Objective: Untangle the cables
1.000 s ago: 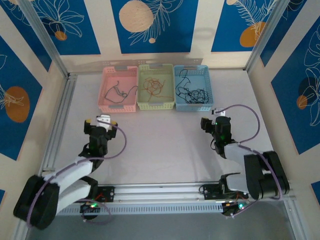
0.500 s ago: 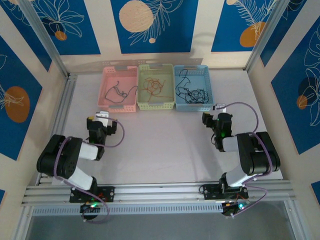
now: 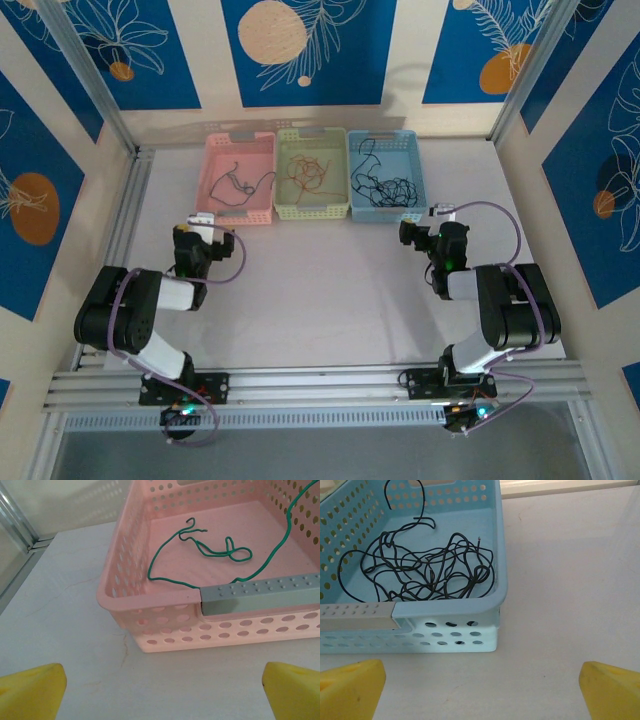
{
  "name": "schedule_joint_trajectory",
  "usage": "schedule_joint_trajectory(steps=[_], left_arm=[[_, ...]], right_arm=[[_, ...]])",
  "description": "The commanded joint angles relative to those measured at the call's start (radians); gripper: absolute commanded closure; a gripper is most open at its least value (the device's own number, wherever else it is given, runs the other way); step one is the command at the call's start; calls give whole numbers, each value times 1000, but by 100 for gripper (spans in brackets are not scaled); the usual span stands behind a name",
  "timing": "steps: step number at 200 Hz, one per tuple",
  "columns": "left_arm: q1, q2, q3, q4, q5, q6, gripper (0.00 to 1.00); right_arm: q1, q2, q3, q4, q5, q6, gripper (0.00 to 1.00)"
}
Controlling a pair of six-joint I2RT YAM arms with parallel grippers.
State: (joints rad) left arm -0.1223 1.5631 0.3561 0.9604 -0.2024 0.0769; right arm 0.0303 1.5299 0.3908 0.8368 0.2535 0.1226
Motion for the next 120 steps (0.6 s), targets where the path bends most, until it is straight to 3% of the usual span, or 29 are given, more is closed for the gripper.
schedule_joint_trajectory(steps=[1,120], left_arm=[[11,0,3,9,21,-18,0],[11,0,4,8,20,-17,0]], right_arm=[[0,-7,6,9,-13,1,1],[-4,-4,15,-6,-22,3,1]])
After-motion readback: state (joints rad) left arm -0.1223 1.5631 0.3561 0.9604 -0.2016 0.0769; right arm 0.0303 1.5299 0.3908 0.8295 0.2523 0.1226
